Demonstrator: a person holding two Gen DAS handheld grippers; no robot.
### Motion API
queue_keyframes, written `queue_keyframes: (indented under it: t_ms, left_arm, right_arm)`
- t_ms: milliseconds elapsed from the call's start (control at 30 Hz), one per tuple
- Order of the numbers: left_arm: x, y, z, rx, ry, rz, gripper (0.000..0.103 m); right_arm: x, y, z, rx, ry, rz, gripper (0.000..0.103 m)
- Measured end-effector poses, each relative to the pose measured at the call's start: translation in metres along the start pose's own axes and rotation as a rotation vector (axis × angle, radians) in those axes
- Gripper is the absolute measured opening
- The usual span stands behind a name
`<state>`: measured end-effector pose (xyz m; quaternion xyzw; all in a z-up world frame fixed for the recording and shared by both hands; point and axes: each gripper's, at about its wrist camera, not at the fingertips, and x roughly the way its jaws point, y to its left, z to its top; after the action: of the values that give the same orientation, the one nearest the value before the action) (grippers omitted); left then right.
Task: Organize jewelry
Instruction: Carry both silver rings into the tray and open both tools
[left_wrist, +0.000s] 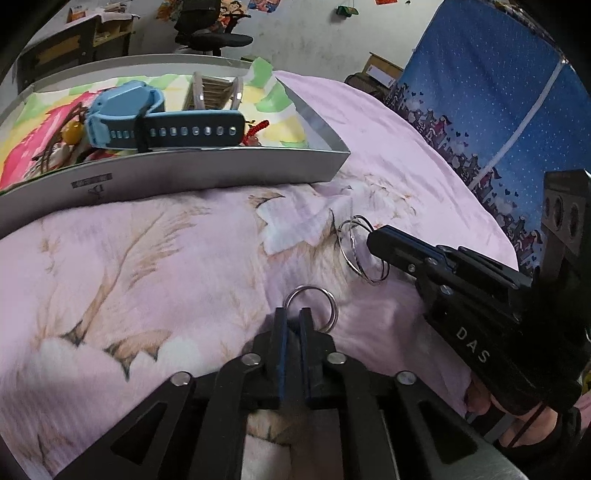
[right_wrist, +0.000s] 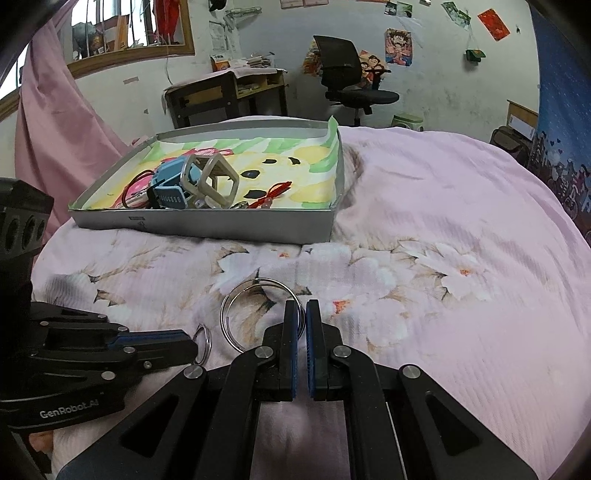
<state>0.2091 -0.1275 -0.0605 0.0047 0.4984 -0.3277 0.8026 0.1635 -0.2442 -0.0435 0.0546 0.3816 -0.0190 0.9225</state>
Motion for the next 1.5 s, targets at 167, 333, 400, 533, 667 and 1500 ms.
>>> queue_keyframes:
  t_ms: [167,333,400,533,667,1500]
  left_arm:
    - [0.009,-0.003,0.005,0.03,0.018,0.007,0.016]
    - [0.012,-0.006,0.004,0.04,0.017,0.015,0.014]
    - [0.012,-0.005,0.004,0.034,0.017,0.021,0.008]
    - [0.008,-0.003,0.003,0.016,-0.004,0.016,0.005]
    - [-0.003,-0.005,0.001,0.015,-0.044,0.012,0.005]
    - [-0.091,0.039,0.029,-0.108,-0.368,0.216,0.005]
  right_arm:
    - [0.001,-0.001,0.0,0.004,0.001,-0.001,0.004]
    - [0.003,-0.003,0.0,0.015,0.007,-0.003,0.004]
    - [0.005,-0.002,0.0,0.014,0.01,-0.005,0.004]
    - [0.006,0.001,0.0,0.001,0.011,-0.001,0.004]
    - [0.003,0.002,0.0,-0.003,-0.001,0.005,0.004]
    - [-0.01,0.035,0.056,-0.05,-0.218,0.05,0.004]
